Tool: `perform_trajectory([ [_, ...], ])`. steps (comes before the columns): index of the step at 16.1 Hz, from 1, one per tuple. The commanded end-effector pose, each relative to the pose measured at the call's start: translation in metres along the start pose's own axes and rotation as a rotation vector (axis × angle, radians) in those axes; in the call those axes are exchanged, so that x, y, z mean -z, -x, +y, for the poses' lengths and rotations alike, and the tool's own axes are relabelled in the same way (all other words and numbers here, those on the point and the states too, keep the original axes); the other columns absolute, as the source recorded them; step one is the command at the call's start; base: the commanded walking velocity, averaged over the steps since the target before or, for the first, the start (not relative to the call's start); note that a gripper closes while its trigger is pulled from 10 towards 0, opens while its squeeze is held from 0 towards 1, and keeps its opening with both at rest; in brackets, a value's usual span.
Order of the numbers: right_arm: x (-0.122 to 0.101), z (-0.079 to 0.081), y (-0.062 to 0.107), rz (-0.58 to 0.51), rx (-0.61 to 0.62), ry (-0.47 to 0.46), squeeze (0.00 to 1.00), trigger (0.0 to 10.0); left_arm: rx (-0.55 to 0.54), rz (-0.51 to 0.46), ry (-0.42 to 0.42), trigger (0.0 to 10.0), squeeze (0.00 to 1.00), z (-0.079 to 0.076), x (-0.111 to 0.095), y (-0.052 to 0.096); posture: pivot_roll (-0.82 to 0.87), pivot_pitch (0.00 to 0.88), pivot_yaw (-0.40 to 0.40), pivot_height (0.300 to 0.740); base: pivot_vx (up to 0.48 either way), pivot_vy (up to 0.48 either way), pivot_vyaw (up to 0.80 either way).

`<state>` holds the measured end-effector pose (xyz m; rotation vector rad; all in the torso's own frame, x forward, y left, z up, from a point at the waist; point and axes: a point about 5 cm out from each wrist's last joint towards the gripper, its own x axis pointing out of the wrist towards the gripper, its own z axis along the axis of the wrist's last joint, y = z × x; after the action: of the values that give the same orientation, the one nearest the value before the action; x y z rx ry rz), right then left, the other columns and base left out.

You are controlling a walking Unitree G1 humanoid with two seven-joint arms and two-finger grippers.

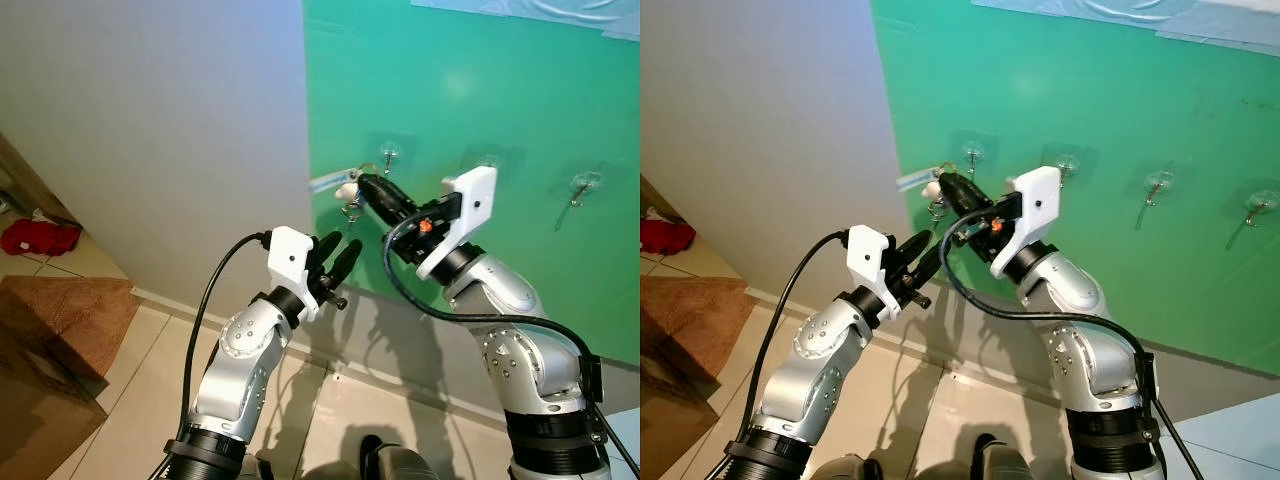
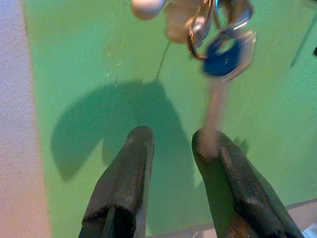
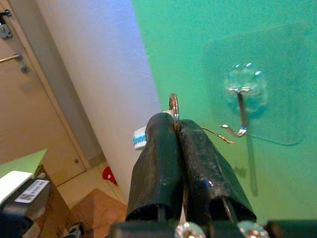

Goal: Hang keys on a hook

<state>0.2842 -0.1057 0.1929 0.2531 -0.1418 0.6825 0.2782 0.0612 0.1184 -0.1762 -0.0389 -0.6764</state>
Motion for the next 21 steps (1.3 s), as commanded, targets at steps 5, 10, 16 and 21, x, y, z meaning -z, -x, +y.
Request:
perform_trajectory([
  [5,-0.003,-0.009,0.003,-0.005,0.035,-0.029,0.00,10.0,0.036,-0.019,0.002,10.0,0.00,-0.006,-0.006,-0.001,-0.03,0.143,0.010,0.740,0.000,0.000,0.00],
  [10,0.011,-0.015,0.003,0.080,0.084,-0.053,0.00,10.0,0.042,-0.025,-0.005,10.0,0.00,-0.006,-0.009,-0.001,-0.03,0.144,0.012,0.740,0.000,0.000,0.00],
  [16,-0.004,-0.013,0.001,0.007,0.025,-0.050,0.00,10.0,0.042,-0.034,-0.004,10.0,0.00,-0.007,-0.012,-0.001,-0.02,0.150,0.014,0.740,0.000,0.000,0.00],
  [21,-0.005,-0.011,0.005,0.017,-0.020,-0.032,0.00,10.0,0.043,-0.031,-0.001,10.0,0.00,-0.007,-0.011,0.000,-0.02,0.152,0.012,0.740,0.000,0.000,0.00],
])
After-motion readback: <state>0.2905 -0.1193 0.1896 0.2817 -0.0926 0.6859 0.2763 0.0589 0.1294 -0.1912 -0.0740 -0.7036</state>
